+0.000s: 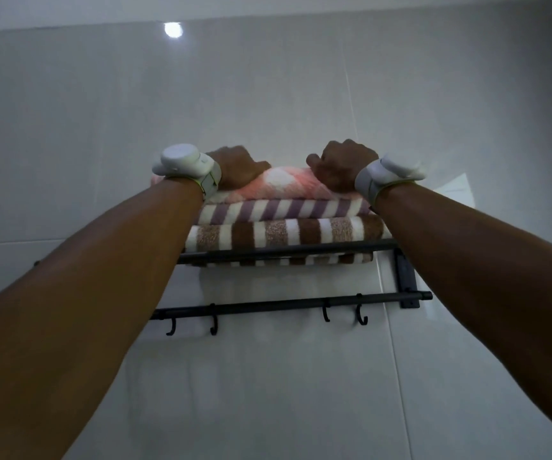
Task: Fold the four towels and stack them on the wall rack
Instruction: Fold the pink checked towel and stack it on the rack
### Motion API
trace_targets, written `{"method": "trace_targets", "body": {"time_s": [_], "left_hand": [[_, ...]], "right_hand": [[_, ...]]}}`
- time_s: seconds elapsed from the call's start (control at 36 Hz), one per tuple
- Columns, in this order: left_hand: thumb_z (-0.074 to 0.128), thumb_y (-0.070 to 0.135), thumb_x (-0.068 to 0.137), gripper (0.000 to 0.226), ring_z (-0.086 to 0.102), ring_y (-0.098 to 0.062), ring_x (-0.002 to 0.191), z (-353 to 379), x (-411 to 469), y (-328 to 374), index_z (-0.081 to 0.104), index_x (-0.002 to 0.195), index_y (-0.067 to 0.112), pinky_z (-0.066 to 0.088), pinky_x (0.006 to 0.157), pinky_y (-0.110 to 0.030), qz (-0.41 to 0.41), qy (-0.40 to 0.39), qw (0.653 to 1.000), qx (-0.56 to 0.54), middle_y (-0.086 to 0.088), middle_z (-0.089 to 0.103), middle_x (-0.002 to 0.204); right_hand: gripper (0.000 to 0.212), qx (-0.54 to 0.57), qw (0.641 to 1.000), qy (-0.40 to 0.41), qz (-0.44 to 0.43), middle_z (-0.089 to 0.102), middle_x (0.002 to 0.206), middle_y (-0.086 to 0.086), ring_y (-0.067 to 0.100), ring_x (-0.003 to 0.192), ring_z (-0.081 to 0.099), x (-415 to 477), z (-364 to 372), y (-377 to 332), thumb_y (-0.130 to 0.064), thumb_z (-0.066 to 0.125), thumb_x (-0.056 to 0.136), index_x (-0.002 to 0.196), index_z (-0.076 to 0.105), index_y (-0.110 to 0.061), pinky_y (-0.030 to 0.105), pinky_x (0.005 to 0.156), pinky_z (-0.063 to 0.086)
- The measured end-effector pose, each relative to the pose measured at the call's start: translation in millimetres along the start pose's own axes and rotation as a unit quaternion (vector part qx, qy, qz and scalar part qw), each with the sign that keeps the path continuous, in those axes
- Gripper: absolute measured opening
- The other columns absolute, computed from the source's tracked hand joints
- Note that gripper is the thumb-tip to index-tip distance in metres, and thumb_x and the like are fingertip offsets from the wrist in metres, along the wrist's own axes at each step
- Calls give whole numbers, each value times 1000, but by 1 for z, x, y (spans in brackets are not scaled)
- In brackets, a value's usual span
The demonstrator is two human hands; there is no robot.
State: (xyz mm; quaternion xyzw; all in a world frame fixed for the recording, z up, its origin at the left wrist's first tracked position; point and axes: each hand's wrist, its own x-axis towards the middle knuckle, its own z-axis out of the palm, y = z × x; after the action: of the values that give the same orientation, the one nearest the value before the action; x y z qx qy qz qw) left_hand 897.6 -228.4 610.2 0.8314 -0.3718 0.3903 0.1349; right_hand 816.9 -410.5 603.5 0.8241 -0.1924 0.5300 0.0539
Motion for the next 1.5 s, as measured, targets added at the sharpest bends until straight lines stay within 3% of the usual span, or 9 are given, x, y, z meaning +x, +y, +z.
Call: {"method": "trace_targets", "body": {"time_s": [0.06, 0.14, 0.44, 0.5, 0.67, 1.03, 1.19, 1.33, 1.5], "left_hand": [[47, 39, 93, 40, 59, -32, 79, -2, 6, -5, 65, 72, 11, 46, 72, -33, 31, 116, 993, -18, -11, 66, 83], [48, 34, 89, 43, 53, -31, 62, -9, 3, -4, 50, 54, 10, 43, 61, -30, 20, 161, 986, -20, -7, 56, 61], [39, 55, 94, 52, 65, -26, 90, -29, -11, 3, 77, 96, 19, 53, 91, -42, 59, 96, 993, -40, -8, 71, 102], [43, 50, 95, 45, 66, -24, 89, -31, -12, 7, 77, 95, 21, 53, 90, -40, 94, 96, 989, -69, -5, 73, 101], [50, 36, 97, 33, 64, -23, 95, -32, -15, 29, 78, 98, 18, 49, 85, -30, 162, 86, 977, -106, -4, 73, 104], [55, 27, 91, 25, 65, -19, 90, -20, -21, 98, 78, 95, 19, 52, 86, -30, 236, 97, 937, -240, -1, 73, 101], [54, 26, 89, 26, 67, -5, 76, -12, -28, 136, 78, 86, 16, 54, 84, -28, 271, 75, 911, -302, 7, 75, 79], [53, 25, 89, 26, 66, -8, 81, -11, -35, 175, 78, 87, 16, 51, 82, -25, 307, 67, 886, -342, 6, 76, 84], [55, 21, 87, 24, 69, -10, 86, -9, -37, 226, 78, 93, 16, 53, 89, -27, 350, 49, 849, -392, 5, 76, 87]], "right_hand": [[59, 14, 999, 44, -2, 62, 119, 21, 38, 103, 60, -1, -3, 0, -54, 28, 97, 113, 62, -9, 39, 83, 43], [66, 24, 999, 42, 2, 62, 119, 22, 40, 104, 59, 0, -10, 5, -60, 22, 94, 110, 62, -10, 40, 82, 41], [71, -65, 997, 29, -18, 66, 113, 19, 38, 106, 59, -25, -37, 25, -65, 12, 94, 89, 62, -16, 54, 104, 33], [63, -79, 996, 20, -18, 66, 116, 15, 36, 114, 56, -31, -44, 26, -61, 12, 99, 81, 58, -22, 61, 112, 20], [56, -154, 988, -14, -5, 59, 131, 10, 36, 121, 52, -48, -61, 24, -47, 12, 103, 128, 54, -20, 70, 112, 14], [64, -236, 969, -22, 62, 62, 128, 6, 32, 125, 54, -94, -113, 34, -58, 12, 102, 109, 60, -17, 72, 113, 6], [48, -236, 967, -38, 92, 57, 128, 15, 40, 115, 54, -116, -143, 41, -41, 11, 106, 135, 42, -18, 73, 107, 26], [49, -297, 944, -34, 137, 56, 133, 13, 39, 125, 49, -138, -172, 55, -43, 13, 107, 111, 52, -14, 73, 112, 8], [53, -349, 919, -75, 166, 56, 136, 8, 37, 124, 51, -163, -207, 84, -45, 12, 102, 126, 52, -20, 76, 110, 5]]}}
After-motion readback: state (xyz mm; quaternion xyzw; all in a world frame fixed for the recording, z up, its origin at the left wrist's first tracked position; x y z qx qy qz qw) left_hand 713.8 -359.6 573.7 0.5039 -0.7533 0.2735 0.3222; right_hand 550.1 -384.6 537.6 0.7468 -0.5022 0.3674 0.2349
